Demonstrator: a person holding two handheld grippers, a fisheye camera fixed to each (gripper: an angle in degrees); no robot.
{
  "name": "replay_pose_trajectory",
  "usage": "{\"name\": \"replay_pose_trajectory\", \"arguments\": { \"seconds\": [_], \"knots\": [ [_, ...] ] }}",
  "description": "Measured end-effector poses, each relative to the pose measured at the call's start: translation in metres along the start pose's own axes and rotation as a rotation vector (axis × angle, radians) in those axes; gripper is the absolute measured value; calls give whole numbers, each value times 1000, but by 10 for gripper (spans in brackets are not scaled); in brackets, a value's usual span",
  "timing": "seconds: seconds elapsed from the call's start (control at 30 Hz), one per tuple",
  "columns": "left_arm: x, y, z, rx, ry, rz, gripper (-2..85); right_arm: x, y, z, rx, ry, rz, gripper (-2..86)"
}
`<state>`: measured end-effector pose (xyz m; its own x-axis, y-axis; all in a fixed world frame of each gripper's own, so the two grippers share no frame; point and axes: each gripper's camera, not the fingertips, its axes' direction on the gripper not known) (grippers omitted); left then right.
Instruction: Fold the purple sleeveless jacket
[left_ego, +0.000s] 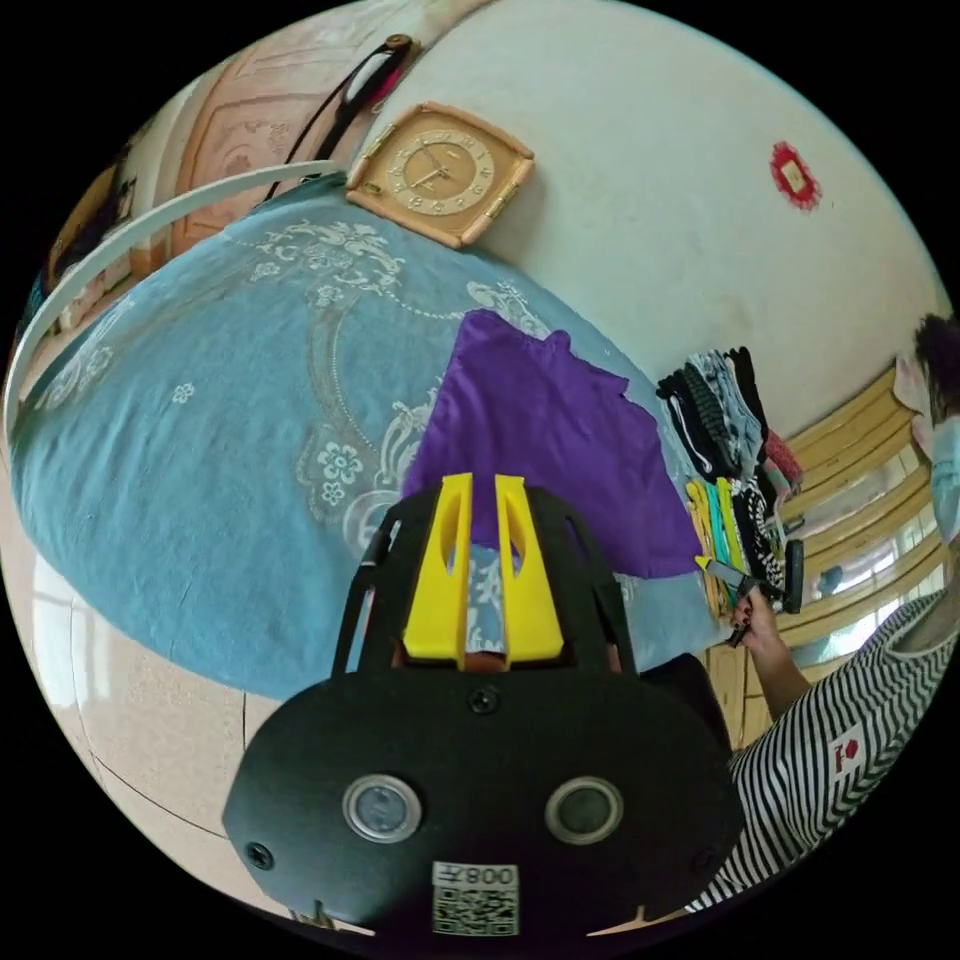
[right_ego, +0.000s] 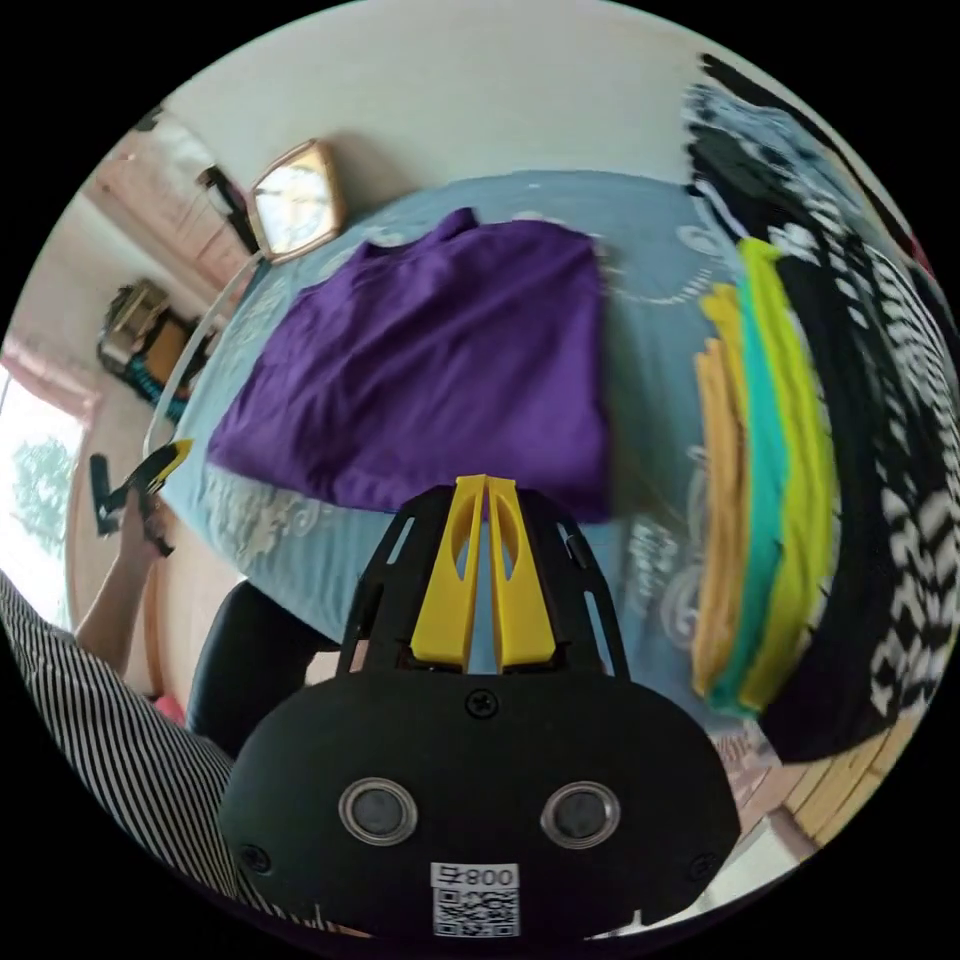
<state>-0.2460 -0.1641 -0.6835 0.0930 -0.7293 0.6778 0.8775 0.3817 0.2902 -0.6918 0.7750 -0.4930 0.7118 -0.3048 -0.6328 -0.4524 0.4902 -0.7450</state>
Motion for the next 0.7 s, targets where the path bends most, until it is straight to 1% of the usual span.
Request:
{"name": "replay_pose_trajectory", "arguments": {
  "seconds": [0.07, 0.1, 0.17, 0.23, 0.3, 0.37, 0.4, 0.47, 0.57, 0.7],
  "knots": [
    [50, 4, 21, -59, 48, 142, 65, 38, 18, -12, 11, 81, 103, 58],
    [64, 5, 28, -77, 68, 181, 68, 45, 21, -13, 9, 87, 121, 62],
    [121, 9, 58, -144, 167, 326, 78, 67, 30, -16, 18, 85, 171, 74],
    [164, 15, 81, -196, 226, 442, 85, 82, 34, -10, 10, 87, 202, 77],
    [203, 22, 104, -249, 276, 531, 93, 99, 37, 1, -10, 46, 246, 78],
    [253, 34, 132, -313, 326, 649, 101, 121, 43, 14, -21, -40, 299, 75],
    [264, 38, 138, -321, 339, 673, 103, 125, 44, 15, -14, -50, 316, 69],
    [308, 50, 161, -382, 355, 790, 113, 139, 50, 19, 3, -117, 331, 47],
    [354, 62, 179, -384, 368, 879, 120, 154, 55, 18, 28, -246, 328, 30],
    [409, 81, 197, -370, 332, 1014, 126, 160, 54, 5, 94, -335, 294, 23]
  ]
}}
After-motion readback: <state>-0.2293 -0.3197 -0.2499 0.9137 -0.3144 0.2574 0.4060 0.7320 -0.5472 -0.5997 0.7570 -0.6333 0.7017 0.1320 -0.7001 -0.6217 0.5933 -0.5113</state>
